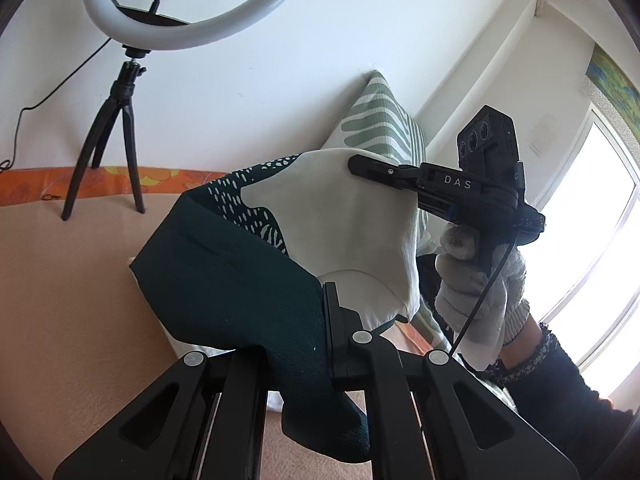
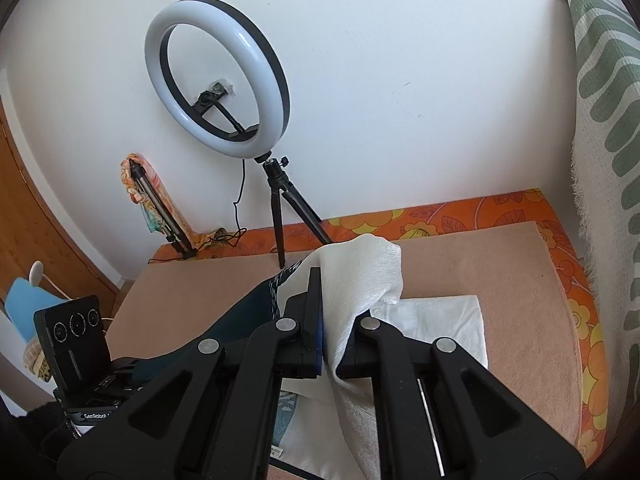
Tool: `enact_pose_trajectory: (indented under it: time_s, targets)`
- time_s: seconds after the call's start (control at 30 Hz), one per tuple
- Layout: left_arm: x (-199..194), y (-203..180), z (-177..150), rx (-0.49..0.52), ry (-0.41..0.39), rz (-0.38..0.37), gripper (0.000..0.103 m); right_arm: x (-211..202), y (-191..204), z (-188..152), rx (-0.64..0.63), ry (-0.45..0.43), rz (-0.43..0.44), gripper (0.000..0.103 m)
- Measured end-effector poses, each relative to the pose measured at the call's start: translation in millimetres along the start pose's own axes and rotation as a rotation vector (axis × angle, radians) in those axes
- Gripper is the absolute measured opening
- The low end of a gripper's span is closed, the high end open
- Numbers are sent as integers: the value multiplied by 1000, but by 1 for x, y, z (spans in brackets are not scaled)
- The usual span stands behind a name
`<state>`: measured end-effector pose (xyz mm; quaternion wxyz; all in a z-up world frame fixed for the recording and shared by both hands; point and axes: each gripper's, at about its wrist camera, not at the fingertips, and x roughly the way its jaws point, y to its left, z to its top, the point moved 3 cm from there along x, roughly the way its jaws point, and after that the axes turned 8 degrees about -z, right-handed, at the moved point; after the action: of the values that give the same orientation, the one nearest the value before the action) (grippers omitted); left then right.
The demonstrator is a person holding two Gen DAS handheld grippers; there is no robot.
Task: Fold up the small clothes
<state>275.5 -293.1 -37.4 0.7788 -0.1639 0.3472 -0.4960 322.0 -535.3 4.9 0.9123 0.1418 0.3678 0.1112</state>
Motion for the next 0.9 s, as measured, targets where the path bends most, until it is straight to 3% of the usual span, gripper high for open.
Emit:
enact_pose_trajectory:
  time_s: [0.33,0.47,0.53,0.6,0.67,0.8,0.9]
  targets:
    - [56,27,-44,-19,136,53,5,66,-79,-28,76,104,38,5]
    - [61,32,-62,-9,209,105,9,88,-92,-40,51,177,-3,6]
    - [59,37,-67,-32,241,124,12,94,-104,-43,77,230,-35,11]
    - [52,41,-72,-57,265,144,13,91,-120,-47,107,252,-97,33]
    - [41,41,-75,-50,277,149,13,81,-134,-49,119,245,-177,45]
    - [16,37,-69,-16,257,170,13,57,-150,-51,140,196,-289,46]
    - [5,31,-53,50,200,213,13,43,-141,-45,152,120,-243,46]
